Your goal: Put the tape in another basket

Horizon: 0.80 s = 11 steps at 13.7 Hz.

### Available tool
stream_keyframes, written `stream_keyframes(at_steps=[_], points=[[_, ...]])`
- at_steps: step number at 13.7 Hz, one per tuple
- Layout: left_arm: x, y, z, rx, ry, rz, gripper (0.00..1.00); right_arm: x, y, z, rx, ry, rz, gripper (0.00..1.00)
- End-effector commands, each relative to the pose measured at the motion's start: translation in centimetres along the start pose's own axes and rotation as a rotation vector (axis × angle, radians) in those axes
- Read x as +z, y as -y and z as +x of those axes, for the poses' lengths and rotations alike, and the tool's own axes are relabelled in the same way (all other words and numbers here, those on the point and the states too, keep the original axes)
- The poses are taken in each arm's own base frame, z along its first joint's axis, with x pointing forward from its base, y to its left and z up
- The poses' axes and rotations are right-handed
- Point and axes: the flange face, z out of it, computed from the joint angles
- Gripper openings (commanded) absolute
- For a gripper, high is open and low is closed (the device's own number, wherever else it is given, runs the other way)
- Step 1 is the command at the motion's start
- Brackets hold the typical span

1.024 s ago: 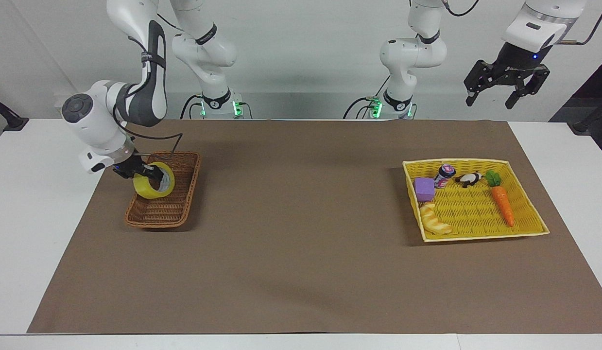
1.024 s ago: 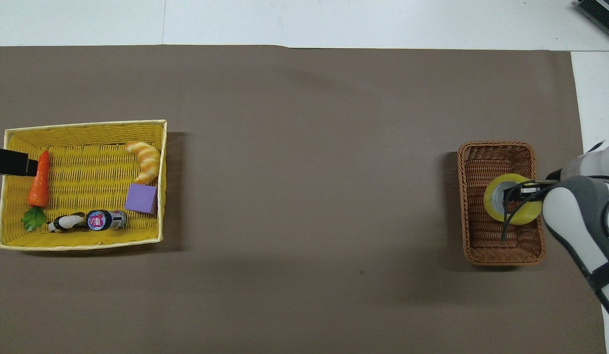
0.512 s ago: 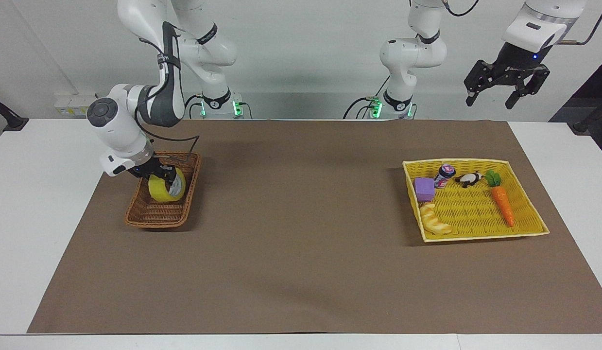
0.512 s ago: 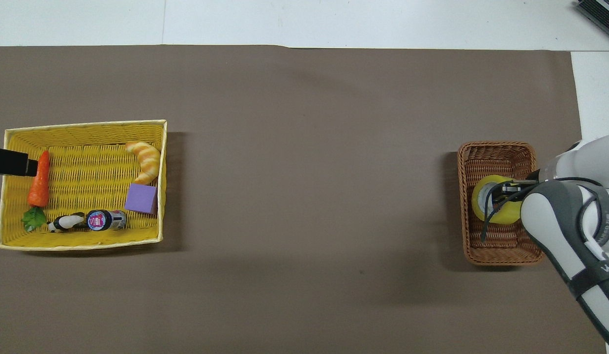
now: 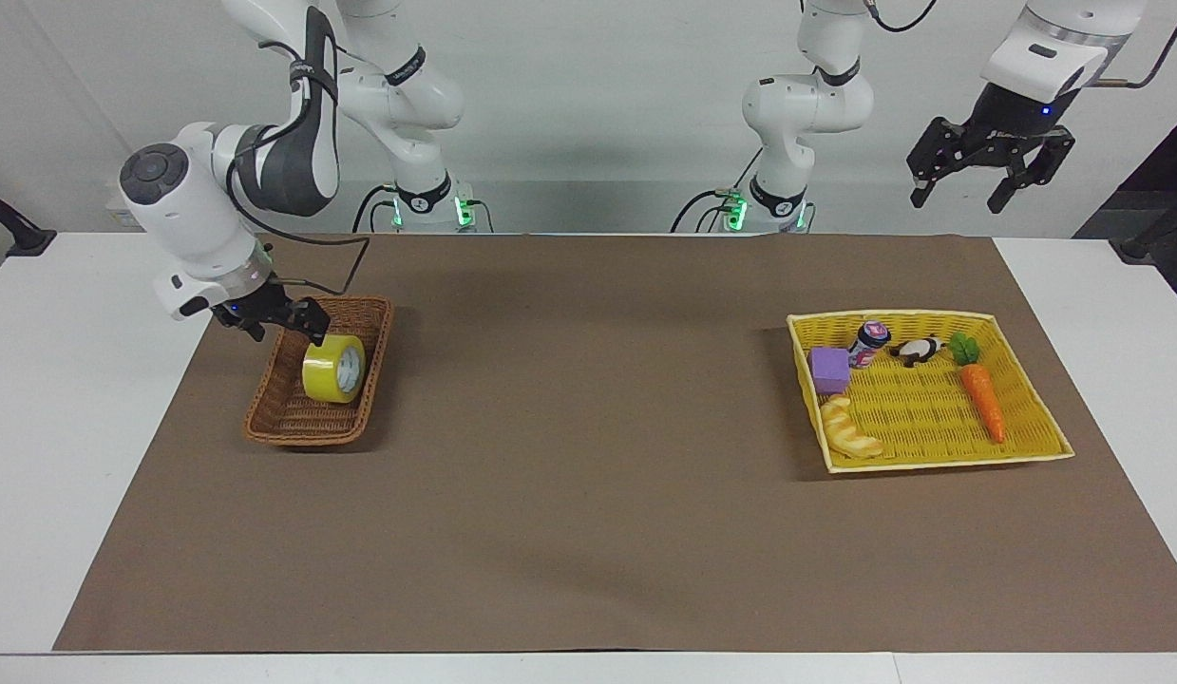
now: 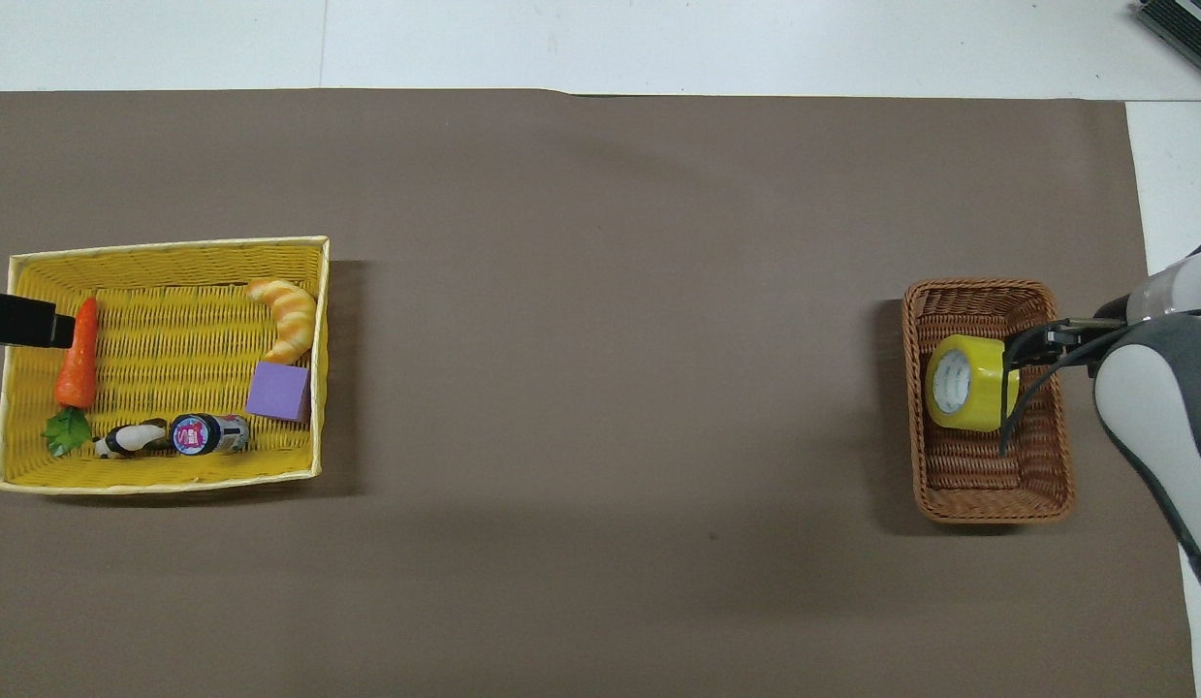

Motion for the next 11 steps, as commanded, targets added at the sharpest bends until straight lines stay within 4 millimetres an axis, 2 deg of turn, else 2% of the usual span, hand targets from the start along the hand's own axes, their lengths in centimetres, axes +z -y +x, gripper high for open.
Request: stream_keyframes(at_steps=[1, 4, 6, 8, 9, 11], points=[[0.0, 0.3, -0.6, 0.0, 0.01, 0.011, 1.0, -3.3, 0.1, -0.1, 0.006, -0.045, -0.022, 1.0], [0.1, 0.3, -0.6, -0.005, 0.012, 0.011, 1.0, -8.4, 0.6, -0.6, 0.075, -0.069, 0.004, 1.0], [0.1, 0.3, -0.6, -0.003, 0.012, 0.011, 1.0, -11.3, 4.4, -1.6, 0.083, -0.073, 0.003, 1.0], [0.0, 0.2, -0.6, 0.001, 0.01, 0.011, 1.0, -12.9, 8.3, -2.9, 0.081, -0.09, 0.004, 1.0], [0.0, 0.2, -0.6, 0.001, 0.009, 0.012, 1.0, -13.3, 9.4, -3.3, 0.061, -0.083, -0.006, 1.0], [-0.1, 0.2, -0.5, 0.002, 0.005, 0.016, 1.0, -15.6, 9.9, -3.7, 0.005, -0.081, -0.004, 1.0]])
